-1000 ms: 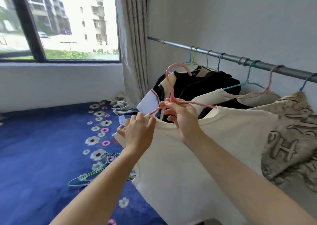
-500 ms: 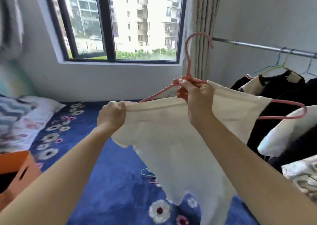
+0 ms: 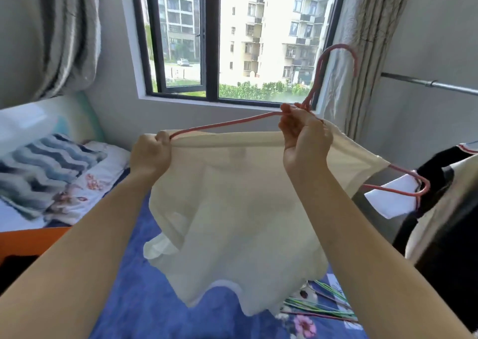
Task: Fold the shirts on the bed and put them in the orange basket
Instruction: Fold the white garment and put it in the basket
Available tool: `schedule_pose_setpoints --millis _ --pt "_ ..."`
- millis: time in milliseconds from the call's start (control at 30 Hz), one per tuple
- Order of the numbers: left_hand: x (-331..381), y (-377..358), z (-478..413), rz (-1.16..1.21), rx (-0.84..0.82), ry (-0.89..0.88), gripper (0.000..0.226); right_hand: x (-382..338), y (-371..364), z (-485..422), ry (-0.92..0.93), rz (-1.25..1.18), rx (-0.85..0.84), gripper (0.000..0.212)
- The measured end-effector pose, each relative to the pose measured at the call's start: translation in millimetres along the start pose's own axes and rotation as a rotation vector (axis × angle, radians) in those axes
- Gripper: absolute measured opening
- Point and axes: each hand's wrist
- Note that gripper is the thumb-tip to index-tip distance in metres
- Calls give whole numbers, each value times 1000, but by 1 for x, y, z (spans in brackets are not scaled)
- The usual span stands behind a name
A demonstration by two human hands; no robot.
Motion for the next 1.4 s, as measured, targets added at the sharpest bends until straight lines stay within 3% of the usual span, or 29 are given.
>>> schedule_pose_setpoints --millis 133,300,467,600,733,833,967,1167,1300,1400 --pt "0 -6 -24 77 -57 126 42 21 -1 -38 -119 -263 64 11" --pt "16 -26 -52 321 -106 83 31 65 -12 -76 -352 -399 55 25" --pt "31 -30 -94 548 169 -129 39 76 -24 -120 -513 -362 -59 27" --pt "5 -58 -111 306 207 -152 26 96 1 -149 -681 -90 -127 34" --pt "-55 -114 -102 120 -60 -66 28 128 51 -153 -878 239 -116 17" --pt "-99 -156 -77 64 -244 23 33 148 97 -145 -975 564 -150 22" --pt "-145 -208 -38 65 -377 255 22 177 187 -122 -1039 1046 -193 20" --pt "-197 -262 7 34 -538 447 27 185 335 -99 -1050 1388 -202 26" --pt "-215 -283 19 -1 -595 502 39 168 422 -90 -1231 1568 -67 32" --pt "-213 -286 22 -2 -653 481 35 166 460 -86 -1380 1657 -47 38"
Point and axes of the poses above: each hand's wrist, its own z-axis away from the middle knuckle, its own y-axis out of the back of the hand, x = y × z, and after that the axes turned 8 degrees about -x, right-handed
